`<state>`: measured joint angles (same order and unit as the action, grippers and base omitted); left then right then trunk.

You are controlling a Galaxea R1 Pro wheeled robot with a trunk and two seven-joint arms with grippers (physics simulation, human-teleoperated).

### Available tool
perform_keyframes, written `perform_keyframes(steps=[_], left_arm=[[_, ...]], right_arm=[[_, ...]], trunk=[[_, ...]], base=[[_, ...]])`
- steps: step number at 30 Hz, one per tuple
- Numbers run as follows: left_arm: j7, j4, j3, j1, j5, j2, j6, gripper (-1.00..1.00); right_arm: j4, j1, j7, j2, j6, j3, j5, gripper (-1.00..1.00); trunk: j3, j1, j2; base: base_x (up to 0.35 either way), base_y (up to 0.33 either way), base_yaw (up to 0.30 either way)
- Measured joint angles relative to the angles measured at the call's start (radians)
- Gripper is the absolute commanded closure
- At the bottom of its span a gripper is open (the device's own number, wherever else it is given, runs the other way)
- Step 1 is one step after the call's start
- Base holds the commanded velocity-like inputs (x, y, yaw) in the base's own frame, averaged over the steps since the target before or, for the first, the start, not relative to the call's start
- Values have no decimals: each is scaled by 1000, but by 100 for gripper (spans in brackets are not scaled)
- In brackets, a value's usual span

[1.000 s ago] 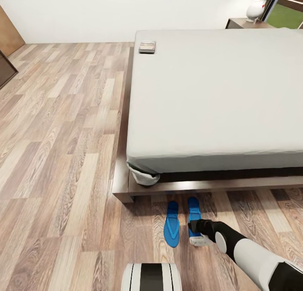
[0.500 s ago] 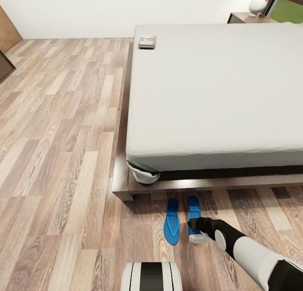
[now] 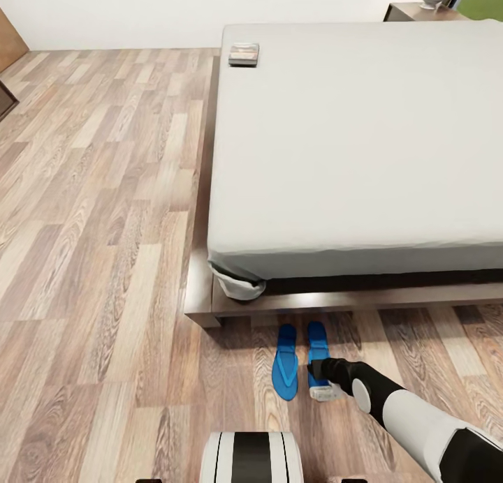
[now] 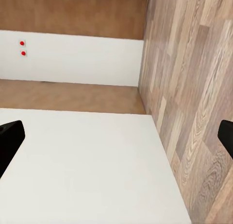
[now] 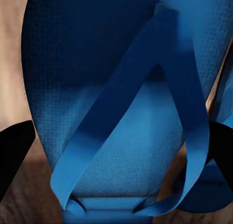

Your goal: In the bedroom, move the book from the bed onto either nightstand, and place the two sandals side by side next to the bed.

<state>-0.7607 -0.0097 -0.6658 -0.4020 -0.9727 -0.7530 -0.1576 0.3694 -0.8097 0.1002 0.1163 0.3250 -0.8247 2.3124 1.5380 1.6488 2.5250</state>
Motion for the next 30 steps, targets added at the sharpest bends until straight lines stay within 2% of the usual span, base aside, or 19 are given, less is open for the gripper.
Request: perform_keyframes(steps=[5,9,16,24,28,30], left_arm=[[0,0,0,0,0,0,0,-100],[0,0,0,0,0,0,0,-100],[0,0,0,1,0,0,0,-100],[0,-1,0,44,0,0,0,-100],[0,-1,0,49,0,0,0,-100],[0,-1,0,49,0,0,0,-100]], right_arm=[[0,-1,0,0,0,-1,0,100],[-1,-8,0,0,0,-1,1,100],[-1,-13,1,1,0,-1,2,100],[-1,-16,1,1,-3,-1,1,100],[-1,-16,0,0,-10,-1,0,100],[-1,-17,0,0,-11,-1,0,100]], trunk=[[0,0,0],[15,2,1],[15,2,1],[15,2,1],[31,4,2],[31,4,2]], base=[[0,0,0],[0,0,0],[0,0,0],[0,0,0],[0,0,0],[0,0,0]])
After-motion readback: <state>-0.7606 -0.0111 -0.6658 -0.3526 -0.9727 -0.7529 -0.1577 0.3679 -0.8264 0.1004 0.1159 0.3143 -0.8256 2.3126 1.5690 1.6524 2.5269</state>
